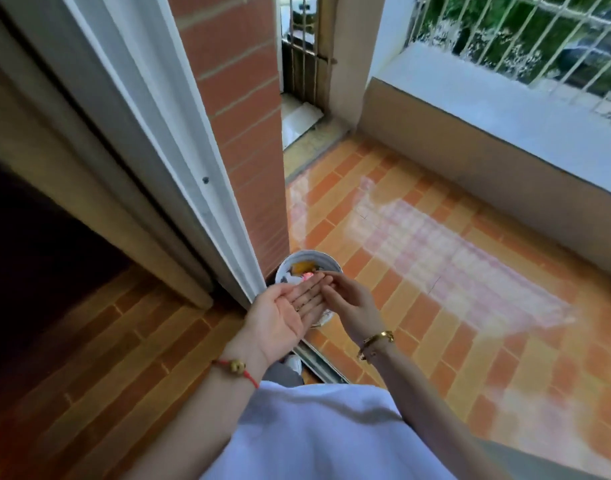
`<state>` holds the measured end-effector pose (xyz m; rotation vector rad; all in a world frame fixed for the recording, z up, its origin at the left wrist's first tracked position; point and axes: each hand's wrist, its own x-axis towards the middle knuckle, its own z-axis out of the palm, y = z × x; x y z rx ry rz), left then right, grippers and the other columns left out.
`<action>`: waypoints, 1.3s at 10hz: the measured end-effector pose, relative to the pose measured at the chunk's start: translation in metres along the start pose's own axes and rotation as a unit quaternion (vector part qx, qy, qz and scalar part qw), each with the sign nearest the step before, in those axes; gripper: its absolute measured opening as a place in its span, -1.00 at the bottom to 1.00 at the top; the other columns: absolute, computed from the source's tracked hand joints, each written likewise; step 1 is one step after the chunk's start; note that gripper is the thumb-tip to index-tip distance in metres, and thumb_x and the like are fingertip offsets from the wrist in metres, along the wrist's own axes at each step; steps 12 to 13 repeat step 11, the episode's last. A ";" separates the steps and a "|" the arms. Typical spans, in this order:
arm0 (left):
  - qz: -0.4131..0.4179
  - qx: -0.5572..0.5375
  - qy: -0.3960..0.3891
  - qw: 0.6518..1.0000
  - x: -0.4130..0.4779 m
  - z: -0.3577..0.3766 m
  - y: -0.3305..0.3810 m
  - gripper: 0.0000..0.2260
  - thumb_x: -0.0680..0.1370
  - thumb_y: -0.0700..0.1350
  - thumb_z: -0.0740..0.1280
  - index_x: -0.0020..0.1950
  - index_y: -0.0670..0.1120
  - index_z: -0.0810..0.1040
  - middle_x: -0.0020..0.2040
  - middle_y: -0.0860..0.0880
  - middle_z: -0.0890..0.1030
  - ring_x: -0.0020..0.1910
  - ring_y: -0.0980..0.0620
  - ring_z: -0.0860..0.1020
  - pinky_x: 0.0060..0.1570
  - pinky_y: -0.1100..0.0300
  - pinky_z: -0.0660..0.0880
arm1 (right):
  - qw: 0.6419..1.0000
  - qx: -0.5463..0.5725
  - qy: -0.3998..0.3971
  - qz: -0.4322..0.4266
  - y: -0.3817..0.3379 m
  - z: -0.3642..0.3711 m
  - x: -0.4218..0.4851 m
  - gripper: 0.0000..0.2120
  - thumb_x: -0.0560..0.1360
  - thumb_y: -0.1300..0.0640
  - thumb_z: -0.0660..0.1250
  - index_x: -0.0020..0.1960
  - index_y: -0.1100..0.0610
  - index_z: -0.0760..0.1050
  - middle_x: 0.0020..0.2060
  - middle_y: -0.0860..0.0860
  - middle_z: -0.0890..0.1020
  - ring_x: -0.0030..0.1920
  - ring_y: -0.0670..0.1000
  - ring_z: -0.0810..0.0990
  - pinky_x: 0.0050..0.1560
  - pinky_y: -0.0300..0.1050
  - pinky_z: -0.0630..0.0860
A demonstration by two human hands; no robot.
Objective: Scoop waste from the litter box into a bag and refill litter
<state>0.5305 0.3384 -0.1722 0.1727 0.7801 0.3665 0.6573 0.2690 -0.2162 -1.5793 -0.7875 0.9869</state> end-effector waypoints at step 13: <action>0.065 0.885 0.027 0.461 0.359 -0.122 0.084 -0.55 0.67 -0.12 0.05 0.57 -0.07 0.17 0.61 0.01 0.09 0.60 -0.04 -0.12 0.50 -0.28 -0.19 | 0.888 -0.424 -0.115 0.138 0.214 -0.003 0.278 -0.60 0.60 0.12 0.11 0.41 0.22 0.33 0.33 0.15 0.45 0.32 0.14 0.40 0.30 -0.01 0.34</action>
